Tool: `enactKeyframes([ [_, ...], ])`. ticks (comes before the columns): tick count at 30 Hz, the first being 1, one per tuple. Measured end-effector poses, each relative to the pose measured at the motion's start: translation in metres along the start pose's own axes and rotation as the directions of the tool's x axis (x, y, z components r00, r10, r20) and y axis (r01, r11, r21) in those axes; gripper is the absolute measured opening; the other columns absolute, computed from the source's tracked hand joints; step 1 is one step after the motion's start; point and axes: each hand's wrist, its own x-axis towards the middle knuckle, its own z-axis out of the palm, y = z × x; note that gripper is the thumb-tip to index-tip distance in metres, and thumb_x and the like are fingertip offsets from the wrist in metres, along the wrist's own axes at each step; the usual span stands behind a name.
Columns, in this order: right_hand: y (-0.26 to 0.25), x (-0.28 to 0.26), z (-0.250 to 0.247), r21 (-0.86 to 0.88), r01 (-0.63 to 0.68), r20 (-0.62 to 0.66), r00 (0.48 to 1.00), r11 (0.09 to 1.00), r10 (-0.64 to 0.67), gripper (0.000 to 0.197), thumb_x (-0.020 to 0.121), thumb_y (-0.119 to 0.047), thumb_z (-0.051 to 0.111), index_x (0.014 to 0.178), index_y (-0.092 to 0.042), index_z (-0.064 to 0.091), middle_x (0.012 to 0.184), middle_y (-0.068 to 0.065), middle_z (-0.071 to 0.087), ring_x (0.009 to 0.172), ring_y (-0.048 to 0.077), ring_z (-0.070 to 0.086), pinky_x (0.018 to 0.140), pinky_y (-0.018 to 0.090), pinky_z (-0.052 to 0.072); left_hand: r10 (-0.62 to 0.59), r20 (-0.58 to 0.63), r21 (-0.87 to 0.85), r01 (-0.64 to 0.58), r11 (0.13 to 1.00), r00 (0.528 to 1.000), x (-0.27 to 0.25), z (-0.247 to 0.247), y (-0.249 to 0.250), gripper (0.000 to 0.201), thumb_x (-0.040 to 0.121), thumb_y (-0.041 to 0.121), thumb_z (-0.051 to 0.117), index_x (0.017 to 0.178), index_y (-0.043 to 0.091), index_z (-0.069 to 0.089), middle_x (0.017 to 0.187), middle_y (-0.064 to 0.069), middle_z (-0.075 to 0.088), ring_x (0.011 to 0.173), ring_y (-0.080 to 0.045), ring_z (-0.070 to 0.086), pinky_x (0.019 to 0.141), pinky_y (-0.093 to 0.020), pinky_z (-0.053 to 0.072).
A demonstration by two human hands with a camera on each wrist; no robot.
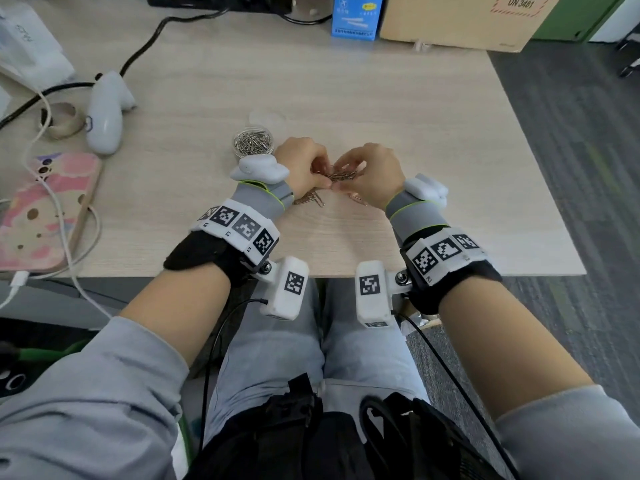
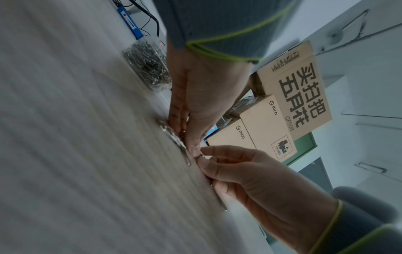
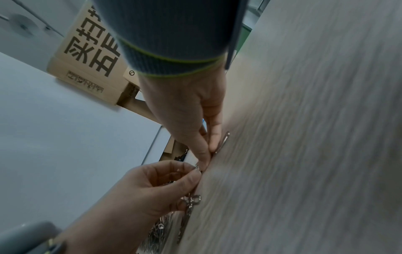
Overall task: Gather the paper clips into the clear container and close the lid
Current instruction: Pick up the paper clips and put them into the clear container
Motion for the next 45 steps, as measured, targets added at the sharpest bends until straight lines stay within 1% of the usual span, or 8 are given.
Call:
enactKeyframes([
  [5,0.001,0.008,0.0,-0.051,-0.009,-0.016,1.0,0.999,0.009,0.023,0.072,-0.017,0.074,0.094,-0.01,0.072,0.067,-0.013,0.049,0.063,0.004,0.047,0.05,0.006,0.034,-0.002,0.074,0.098,-0.005,0.995,0.997,0.006,-0.006,-0.002,0.018,0.077,0.019,0.069,0.091,0.008,0.066,0.099,-0.012,0.068,0.093,-0.028,0.06,0.075,-0.031,0.042],
  [16,-0.012,0.018,0.001,-0.159,-0.013,-0.02,1.0,0.987,0.01,0.021,0.081,-0.015,0.067,0.1,-0.006,0.07,0.106,0.014,0.066,0.1,0.028,0.059,0.08,0.027,0.042,0.061,0.085,0.101,-0.069,0.992,0.995,0.006,-0.02,-0.012,0.011,0.08,0.015,0.064,0.085,0.006,0.067,0.089,-0.014,0.071,0.083,-0.028,0.064,0.077,-0.032,0.047],
  [21,-0.016,0.02,0.0,-0.02,-0.042,-0.033,0.999,0.999,0.041,0.02,0.079,-0.015,0.07,0.095,-0.002,0.07,0.091,0.015,0.07,0.085,0.027,0.065,0.076,0.026,0.047,0.044,-0.014,-0.034,-0.045,0.998,0.999,0.006,-0.026,-0.015,0.01,0.078,0.016,0.067,0.081,0.006,0.069,0.079,-0.014,0.072,0.067,-0.013,0.065,0.064,-0.015,0.045],
  [26,-0.023,0.021,0.0,0.232,-0.098,-0.015,0.994,0.968,0.105,0.012,0.078,-0.006,0.07,0.072,-0.01,0.061,0.056,0.001,0.057,0.034,-0.002,0.054,0.042,0.012,0.046,0.014,-0.114,-0.335,-0.051,0.941,0.993,0.003,-0.049,-0.024,0.008,0.078,0.012,0.068,0.07,0.011,0.067,0.058,-0.002,0.062,0.039,0.006,0.057,0.049,-0.004,0.043],
  [28,-0.03,0.023,0.001,0.288,-0.088,-0.023,0.995,0.954,0.098,0.008,0.078,-0.006,0.071,0.076,-0.007,0.063,0.055,-0.001,0.056,0.034,-0.003,0.053,0.045,0.011,0.046,-0.03,-0.184,-0.412,-0.049,0.91,0.982,0.001,-0.058,-0.035,0.018,0.077,0.012,0.069,0.063,0.022,0.063,0.061,-0.002,0.064,0.041,0.002,0.06,0.052,-0.011,0.051],
  [32,-0.046,0.031,0.009,0.445,-0.076,0.009,0.997,0.892,0.08,0.012,0.077,-0.004,0.071,0.083,0.006,0.067,0.06,0.002,0.056,0.044,0.003,0.059,0.072,0.041,0.056,-0.152,-0.225,-0.463,0.031,0.886,0.962,-0.003,-0.068,-0.066,0.021,0.075,0.013,0.071,0.059,0.025,0.063,0.042,0.016,0.062,0.042,0.002,0.06,0.056,-0.017,0.053],
  [37,-0.068,0.039,0.019,0.552,-0.064,0.063,0.997,0.832,0.035,0.016,0.078,0.001,0.069,0.092,0.008,0.065,0.062,0.003,0.052,0.04,-0.001,0.054,0.06,0.017,0.057,-0.187,-0.205,-0.348,0.107,0.931,0.961,-0.006,-0.066,-0.076,0.005,0.071,0.015,0.072,0.068,0.013,0.07,0.035,0.023,0.055,0.037,0.005,0.056,0.059,-0.019,0.052],
  [45,-0.099,0.056,0.033,0.405,-0.05,0.099,0.995,0.913,0.01,0.014,0.073,-0.008,0.075,0.063,-0.006,0.065,0.057,0.007,0.057,0.051,0.015,0.061,0.078,0.042,0.057,-0.178,-0.26,-0.335,0.084,0.938,0.949,-0.012,-0.074,-0.081,0.016,0.068,0.017,0.076,0.083,0.012,0.073,0.068,-0.005,0.067,0.041,0.007,0.053,0.053,-0.011,0.047],
])
